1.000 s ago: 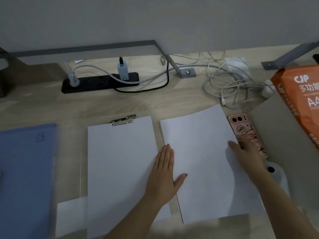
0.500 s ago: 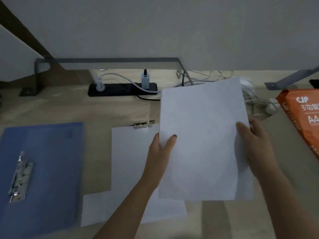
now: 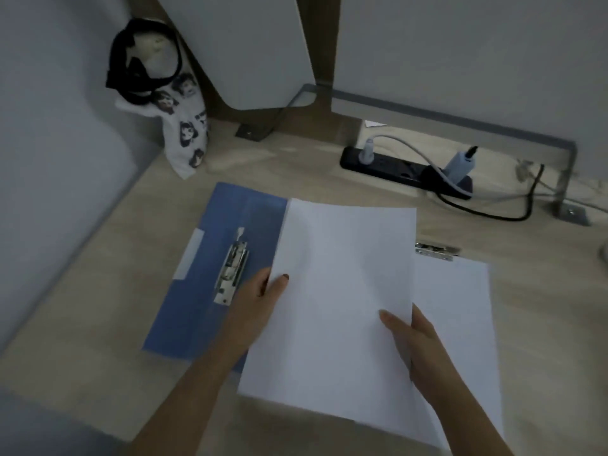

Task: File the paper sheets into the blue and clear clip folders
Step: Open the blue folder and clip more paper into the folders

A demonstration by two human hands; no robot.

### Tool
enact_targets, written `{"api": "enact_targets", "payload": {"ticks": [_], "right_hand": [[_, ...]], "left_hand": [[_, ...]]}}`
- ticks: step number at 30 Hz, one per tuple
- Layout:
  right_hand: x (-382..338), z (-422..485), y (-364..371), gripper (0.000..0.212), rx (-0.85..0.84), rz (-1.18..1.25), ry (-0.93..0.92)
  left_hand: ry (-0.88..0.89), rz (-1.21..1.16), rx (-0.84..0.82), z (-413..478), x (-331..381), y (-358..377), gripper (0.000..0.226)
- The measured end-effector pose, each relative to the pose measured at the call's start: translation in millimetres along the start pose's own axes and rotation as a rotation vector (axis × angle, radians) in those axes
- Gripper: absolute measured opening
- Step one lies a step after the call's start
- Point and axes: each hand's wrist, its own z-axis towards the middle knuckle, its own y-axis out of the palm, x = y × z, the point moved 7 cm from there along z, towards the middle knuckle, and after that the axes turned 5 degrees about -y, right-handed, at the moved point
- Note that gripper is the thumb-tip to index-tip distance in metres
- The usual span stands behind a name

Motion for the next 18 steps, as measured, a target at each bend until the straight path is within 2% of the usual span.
{"api": "enact_targets", "payload": {"ticks": [4,6,10,14,16,18], "right_hand": [[21.3,10.8,35.9,0.036,-0.016,0.017,0.058],[26.9,15.9,46.2,0.036,-0.01,0.005,0.053],[33.8,22.4,59.2,0.036,0.003,-0.026,0.042],[38.9,26.9,70.8,0.026,0.011,-0.047,0.024],[39.7,29.8,76.0,0.028,0.011,-0.043,0.018],[42.3,33.1,77.2,0.03,0.03,-0.039,0.017]], "left_hand": [[0.034,0.041,0.285,13.2,-26.4,-77.2,0.015],[0.02,0.024,0.362,22.4,-36.0,-104.7,0.016],[-0.079,0.048,0.199,53.5,-43.2,-111.3,0.031],[-0.096,0.034,0.057,70.2,-37.3,-98.2,0.037],[-0.118,0.036,0.024,76.8,-35.2,-93.9,0.037],[-0.132,0.021,-0.013,81.6,-33.9,-90.1,0.027]]}}
